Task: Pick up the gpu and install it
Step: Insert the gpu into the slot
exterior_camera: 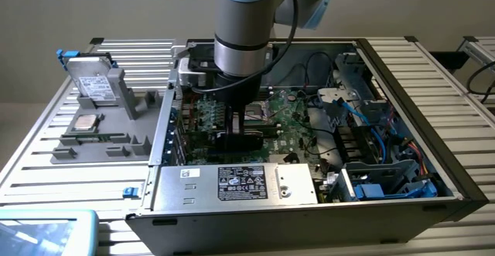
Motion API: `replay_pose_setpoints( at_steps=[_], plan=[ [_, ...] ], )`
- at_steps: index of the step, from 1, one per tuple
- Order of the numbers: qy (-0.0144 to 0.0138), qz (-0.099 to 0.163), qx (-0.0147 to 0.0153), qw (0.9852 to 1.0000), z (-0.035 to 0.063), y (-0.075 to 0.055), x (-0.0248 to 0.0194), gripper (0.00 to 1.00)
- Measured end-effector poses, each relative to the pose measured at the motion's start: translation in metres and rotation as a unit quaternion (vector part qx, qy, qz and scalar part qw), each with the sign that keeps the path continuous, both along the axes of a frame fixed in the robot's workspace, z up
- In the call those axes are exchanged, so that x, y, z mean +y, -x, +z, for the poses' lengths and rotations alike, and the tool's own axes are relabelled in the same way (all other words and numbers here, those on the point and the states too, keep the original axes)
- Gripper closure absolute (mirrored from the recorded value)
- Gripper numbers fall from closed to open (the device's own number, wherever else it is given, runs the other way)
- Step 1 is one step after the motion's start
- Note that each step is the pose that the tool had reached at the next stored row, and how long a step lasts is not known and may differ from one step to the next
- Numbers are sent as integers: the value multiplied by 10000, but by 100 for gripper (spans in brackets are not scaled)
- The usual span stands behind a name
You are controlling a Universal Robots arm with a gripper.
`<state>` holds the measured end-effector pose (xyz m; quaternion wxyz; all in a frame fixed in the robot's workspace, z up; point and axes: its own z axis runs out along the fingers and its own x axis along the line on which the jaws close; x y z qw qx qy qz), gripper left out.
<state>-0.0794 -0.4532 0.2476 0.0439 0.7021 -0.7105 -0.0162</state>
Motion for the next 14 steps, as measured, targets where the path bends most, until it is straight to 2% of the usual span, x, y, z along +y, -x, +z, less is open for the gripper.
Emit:
replay_pose_setpoints(
  at_steps=[7, 14],
  plan=[
    [9, -11, -11, 10000, 250, 0, 0, 58],
    [11, -12, -18, 10000, 267, 4, 0, 58]
  ],
)
